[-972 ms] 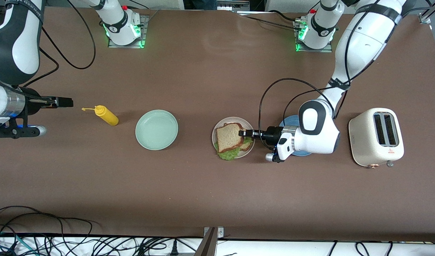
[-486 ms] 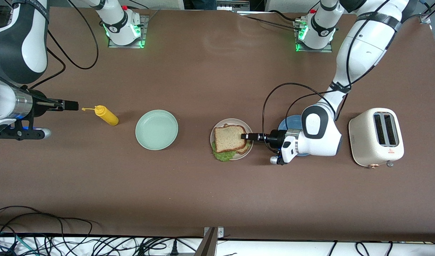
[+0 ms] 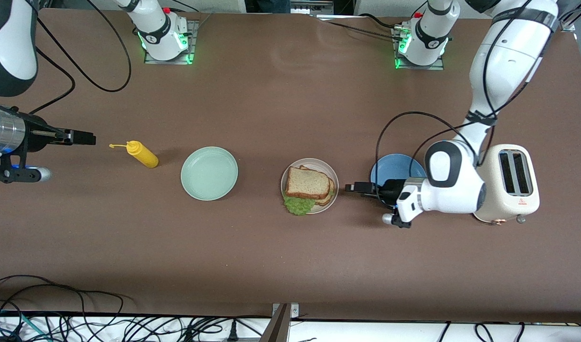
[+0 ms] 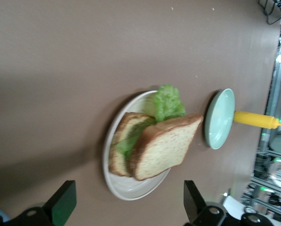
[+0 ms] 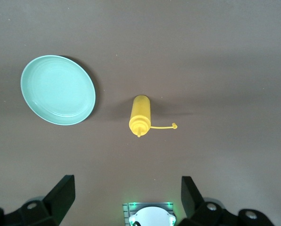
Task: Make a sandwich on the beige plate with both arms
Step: 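Open the left gripper to release the bread on the sandwich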
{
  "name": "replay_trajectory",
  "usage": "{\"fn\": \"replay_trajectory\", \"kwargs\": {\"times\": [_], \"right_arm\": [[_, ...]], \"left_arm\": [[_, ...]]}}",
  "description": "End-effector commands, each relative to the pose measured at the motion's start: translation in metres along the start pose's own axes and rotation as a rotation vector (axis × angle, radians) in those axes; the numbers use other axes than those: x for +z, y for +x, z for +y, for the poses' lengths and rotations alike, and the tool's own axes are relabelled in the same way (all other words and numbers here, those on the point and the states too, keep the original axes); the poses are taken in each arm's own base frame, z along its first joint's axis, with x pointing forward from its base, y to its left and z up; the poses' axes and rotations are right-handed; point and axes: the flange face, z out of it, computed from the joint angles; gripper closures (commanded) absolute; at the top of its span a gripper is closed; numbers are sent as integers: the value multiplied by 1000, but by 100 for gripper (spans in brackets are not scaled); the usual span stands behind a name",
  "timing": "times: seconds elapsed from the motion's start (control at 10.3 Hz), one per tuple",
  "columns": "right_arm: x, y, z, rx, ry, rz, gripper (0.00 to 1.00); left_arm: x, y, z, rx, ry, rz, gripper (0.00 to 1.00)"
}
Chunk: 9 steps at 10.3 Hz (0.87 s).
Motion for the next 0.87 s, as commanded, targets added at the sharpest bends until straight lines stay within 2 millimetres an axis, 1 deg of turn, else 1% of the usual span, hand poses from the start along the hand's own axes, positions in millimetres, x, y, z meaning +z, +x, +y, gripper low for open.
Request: {"fn": "replay_trajectory", "kwargs": {"times": [0.0, 0.1, 0.19, 0.29, 0.39, 0.49, 0.58, 0.68, 0.78], "right_arm": [[-1, -17, 2, 20, -2, 10, 0], [6, -28, 2, 25, -11, 31, 0], [15, -38, 3, 25, -8, 77, 0], [19, -43, 3, 16, -7, 108, 0], [17, -42, 3, 14, -7, 119, 0], [10, -45, 0, 10, -7, 163, 0], [12, -46, -3, 5, -9, 194, 0], [18, -46, -2, -1, -3, 241, 0], [21, -46, -5, -27, 0, 294, 0]], "left_arm": [[-47, -5, 4, 37, 107, 18, 0], [-69, -6, -1, 52, 166, 29, 0], [-83, -10, 1, 63, 204, 12, 0], [-107, -16, 2, 35, 268, 4, 0], [-134, -25, 8, 11, 369, -10, 0], [-155, -35, 19, -21, 462, -20, 0], [-173, -44, 29, -50, 556, -21, 0], [-195, -53, 43, -47, 647, -5, 0], [-225, -65, 62, -35, 727, 41, 0]]}}
